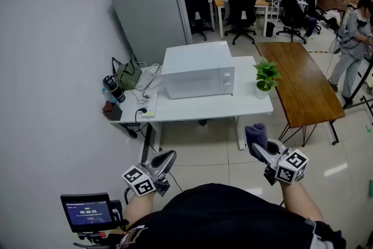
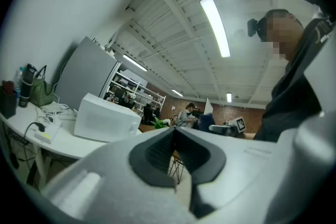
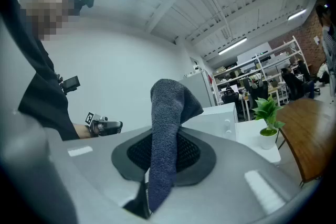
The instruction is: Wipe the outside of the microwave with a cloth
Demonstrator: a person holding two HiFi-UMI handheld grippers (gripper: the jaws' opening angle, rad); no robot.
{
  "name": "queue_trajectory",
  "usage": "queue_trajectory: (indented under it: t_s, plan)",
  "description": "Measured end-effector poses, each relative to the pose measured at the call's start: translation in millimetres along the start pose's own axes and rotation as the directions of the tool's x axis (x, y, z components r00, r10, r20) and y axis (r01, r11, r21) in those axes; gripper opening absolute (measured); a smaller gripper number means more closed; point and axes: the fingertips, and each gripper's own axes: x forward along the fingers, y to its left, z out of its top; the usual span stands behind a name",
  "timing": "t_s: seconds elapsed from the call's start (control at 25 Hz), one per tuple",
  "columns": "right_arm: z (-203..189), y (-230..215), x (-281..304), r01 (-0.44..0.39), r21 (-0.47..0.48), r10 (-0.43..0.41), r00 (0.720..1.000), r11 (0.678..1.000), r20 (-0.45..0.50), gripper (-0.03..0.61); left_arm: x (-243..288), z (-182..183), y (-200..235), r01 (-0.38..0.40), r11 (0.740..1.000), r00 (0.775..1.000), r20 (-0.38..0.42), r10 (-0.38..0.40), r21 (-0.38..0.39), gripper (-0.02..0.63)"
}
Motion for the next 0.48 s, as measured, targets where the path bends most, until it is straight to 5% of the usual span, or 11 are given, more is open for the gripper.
queue_trajectory:
  t_s: [0.28,0.48]
  plan:
    - [-3,-16,26,-0.03,-0.014,0.03,0.999,0.999,-0.038,0.052,13,-1,9,0.009,1.0,1.0,0.007,-0.009,-0.007,0.002]
    - [1,-15,118,-0.026,-0.039,0.025,0.999,0.999,-0.042,0.052,1,18,97,0.028,0.999,0.999,0.037,-0.027,-0.024,0.002]
